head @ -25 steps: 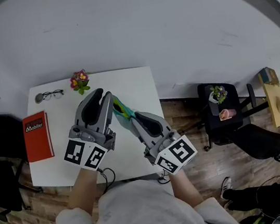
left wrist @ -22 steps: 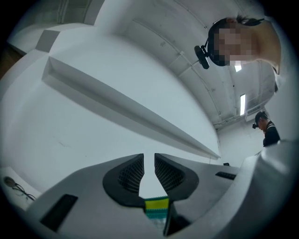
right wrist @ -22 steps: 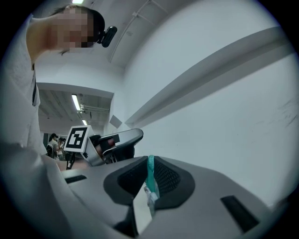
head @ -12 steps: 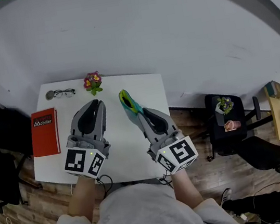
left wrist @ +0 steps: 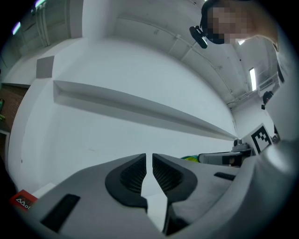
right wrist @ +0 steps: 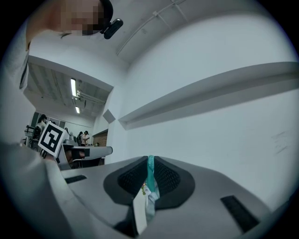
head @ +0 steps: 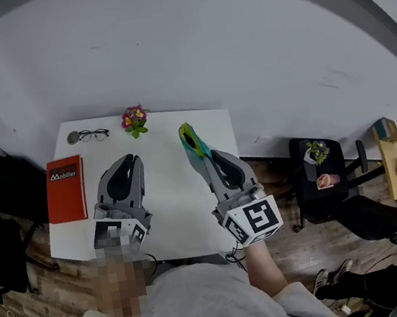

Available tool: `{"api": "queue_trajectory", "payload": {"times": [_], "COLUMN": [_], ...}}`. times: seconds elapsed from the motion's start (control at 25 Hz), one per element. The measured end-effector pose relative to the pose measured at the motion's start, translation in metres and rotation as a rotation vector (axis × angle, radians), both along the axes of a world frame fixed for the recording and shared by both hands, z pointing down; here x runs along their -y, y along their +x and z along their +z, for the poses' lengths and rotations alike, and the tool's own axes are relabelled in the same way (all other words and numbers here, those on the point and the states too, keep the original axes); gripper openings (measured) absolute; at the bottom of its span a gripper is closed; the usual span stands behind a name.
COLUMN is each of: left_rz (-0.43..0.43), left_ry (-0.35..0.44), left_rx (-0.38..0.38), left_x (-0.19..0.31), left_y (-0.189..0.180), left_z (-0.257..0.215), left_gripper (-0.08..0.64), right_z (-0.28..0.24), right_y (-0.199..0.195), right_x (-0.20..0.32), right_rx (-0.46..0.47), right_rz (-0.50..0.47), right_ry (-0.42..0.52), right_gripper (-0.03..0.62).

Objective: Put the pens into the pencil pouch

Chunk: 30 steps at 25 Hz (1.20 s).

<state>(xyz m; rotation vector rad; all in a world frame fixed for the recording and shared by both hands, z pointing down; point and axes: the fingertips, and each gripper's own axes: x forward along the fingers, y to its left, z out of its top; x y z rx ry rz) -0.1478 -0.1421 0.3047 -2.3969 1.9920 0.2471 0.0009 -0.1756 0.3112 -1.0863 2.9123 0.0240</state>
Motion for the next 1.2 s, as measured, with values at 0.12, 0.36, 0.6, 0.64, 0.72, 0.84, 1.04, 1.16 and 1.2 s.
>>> {"api": "queue_trajectory", "payload": {"times": [0.12, 0.36, 0.6, 0.64, 0.72, 0.84, 1.04, 1.16, 1.2], "left_rz": [-0.007, -0.014, -0.026, -0.026, -0.026, -0.025, -0.027, -0.028, -0.028], "left_ry": [-0.006, -0.019, -0.022, -0.021, -0.02, -0.021, -0.013, -0.007, -0.005], "left_rx": [0.012, 0.004, 0.016, 0.018, 0.019, 0.018, 0.031, 0.037, 0.038], "left_x": [-0.008, -0.02, -0.031, -0.033, -0.036, -0.041, -0.05, -0.055, -0.057], "left_y": [-0.001, -0.004, -0.009, -0.009, -0.012, -0.016, -0.021, -0.025, -0.027], "left_z": [0.002, 0.006, 0.009, 0.009, 0.008, 0.008, 0.005, 0.003, 0.002], "left_gripper": [0.06, 0.06, 0.06, 0.06, 0.06, 0.06, 0.06, 0.06, 0.06], "right_z": [-0.004, -0.008, -0.009, -0.009, -0.009, -0.009, -0.008, -0.009, -0.009], "right_y": [0.006, 0.013, 0.018, 0.018, 0.016, 0.013, 0.009, 0.004, 0.003], "right_x": [-0.003, -0.011, -0.017, -0.019, -0.022, -0.026, -0.036, -0.042, -0.044], "right_rx": [0.009, 0.023, 0.028, 0.027, 0.024, 0.021, 0.021, 0.022, 0.022], "right_rz": [0.029, 0.074, 0.106, 0.11, 0.117, 0.124, 0.128, 0.13, 0.131], "right_ry": [0.017, 0.039, 0.048, 0.049, 0.051, 0.052, 0.054, 0.056, 0.056], "right_gripper": [0.058, 0.058, 0.058, 0.058, 0.058, 0.058, 0.058, 0.058, 0.058]}}
